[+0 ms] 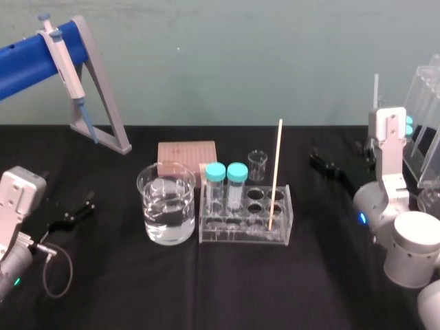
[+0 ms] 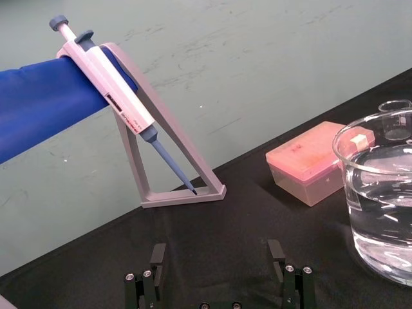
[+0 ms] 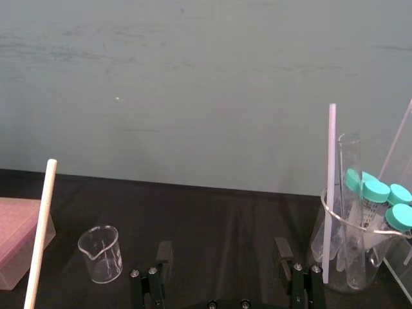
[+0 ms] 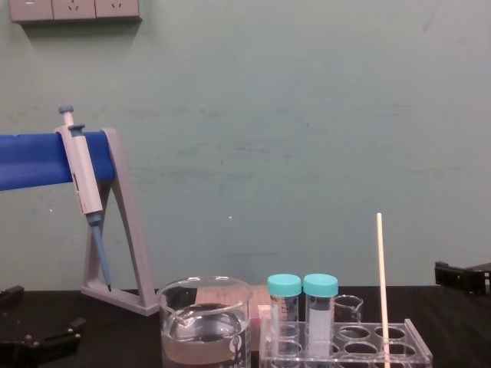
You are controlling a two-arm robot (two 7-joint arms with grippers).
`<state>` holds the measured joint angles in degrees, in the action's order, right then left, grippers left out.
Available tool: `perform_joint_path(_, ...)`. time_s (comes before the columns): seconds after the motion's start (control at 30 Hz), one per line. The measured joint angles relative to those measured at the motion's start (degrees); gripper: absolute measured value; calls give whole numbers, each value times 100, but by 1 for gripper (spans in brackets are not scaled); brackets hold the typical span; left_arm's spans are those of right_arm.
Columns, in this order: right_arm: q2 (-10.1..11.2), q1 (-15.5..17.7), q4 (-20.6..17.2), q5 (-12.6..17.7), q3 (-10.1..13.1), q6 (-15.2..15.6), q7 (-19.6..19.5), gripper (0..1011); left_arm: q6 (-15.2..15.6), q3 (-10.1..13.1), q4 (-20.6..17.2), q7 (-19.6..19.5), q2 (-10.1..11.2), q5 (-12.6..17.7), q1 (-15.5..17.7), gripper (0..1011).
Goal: Hold the thermometer with one hand and immerse one end into the beaker, then reinsert it into the test tube rack.
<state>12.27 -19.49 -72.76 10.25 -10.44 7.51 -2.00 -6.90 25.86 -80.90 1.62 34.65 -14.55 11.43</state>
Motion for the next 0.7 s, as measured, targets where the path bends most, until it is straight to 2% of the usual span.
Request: perform_joint_path(0.7, 19, 24, -60, -91, -36, -81, -119, 1003, 0, 0, 0, 0, 0, 0, 0, 1004)
